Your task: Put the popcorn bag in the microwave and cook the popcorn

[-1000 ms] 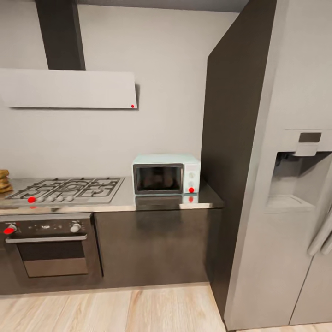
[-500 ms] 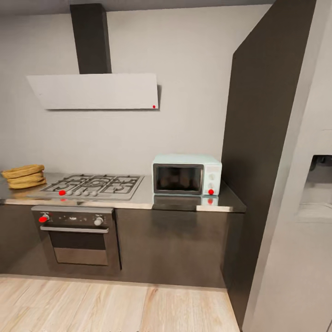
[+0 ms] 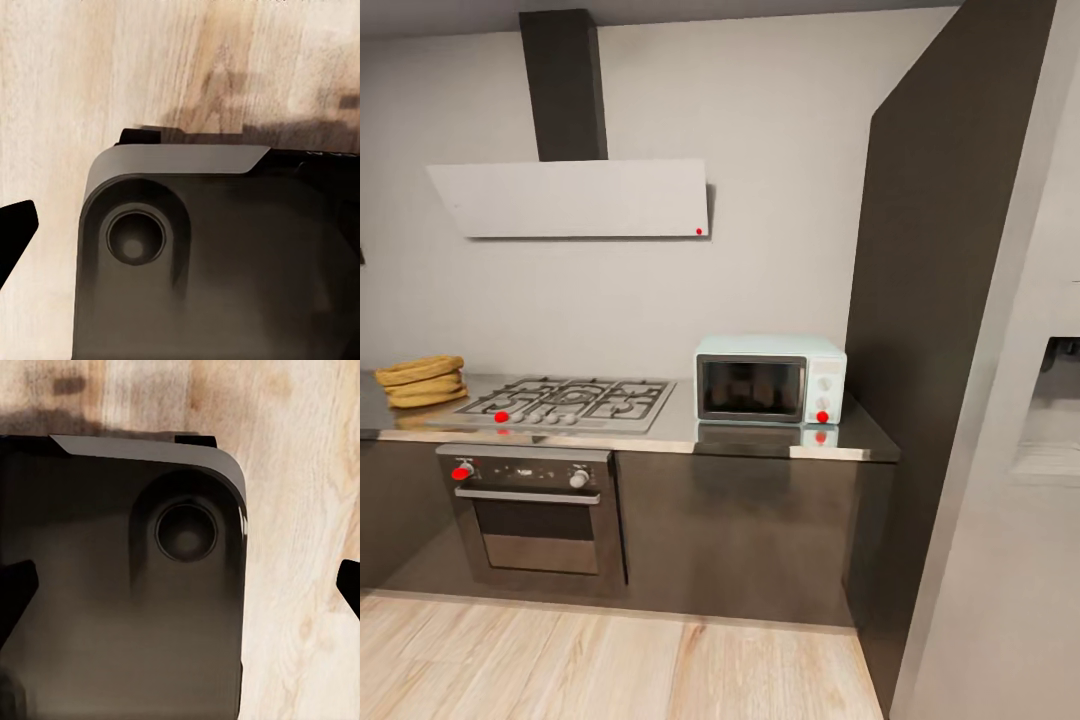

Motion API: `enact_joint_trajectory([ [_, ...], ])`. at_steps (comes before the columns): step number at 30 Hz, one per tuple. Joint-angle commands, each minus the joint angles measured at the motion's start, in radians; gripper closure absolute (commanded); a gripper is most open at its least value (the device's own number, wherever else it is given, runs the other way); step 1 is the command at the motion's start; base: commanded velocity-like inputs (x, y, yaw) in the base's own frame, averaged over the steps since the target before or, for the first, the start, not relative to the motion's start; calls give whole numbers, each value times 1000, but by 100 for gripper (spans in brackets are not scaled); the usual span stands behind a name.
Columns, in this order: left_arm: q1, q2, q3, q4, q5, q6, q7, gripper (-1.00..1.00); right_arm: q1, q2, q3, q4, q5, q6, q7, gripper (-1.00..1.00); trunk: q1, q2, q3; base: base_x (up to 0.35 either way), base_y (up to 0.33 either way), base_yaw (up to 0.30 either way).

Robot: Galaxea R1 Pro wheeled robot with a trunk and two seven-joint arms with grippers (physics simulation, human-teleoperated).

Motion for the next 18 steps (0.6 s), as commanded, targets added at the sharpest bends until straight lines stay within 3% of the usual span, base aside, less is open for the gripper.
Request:
enact_joint_trajectory([
  [1, 0, 0, 1, -1, 6, -3, 1, -100, 0, 0, 1, 0, 0, -3, -1, -100, 0, 0, -1, 0, 0, 0],
  [6, 0, 1, 1, -1, 5, -3, -6, -100, 0, 0, 3, 0, 2, -3, -1, -100, 0, 0, -1, 44, 9, 0],
  [18, 0, 1, 0, 1, 4, -2, -10, -100, 0, 1, 2, 0, 2, -6, -1, -100, 0, 0, -1, 297, 46, 0],
])
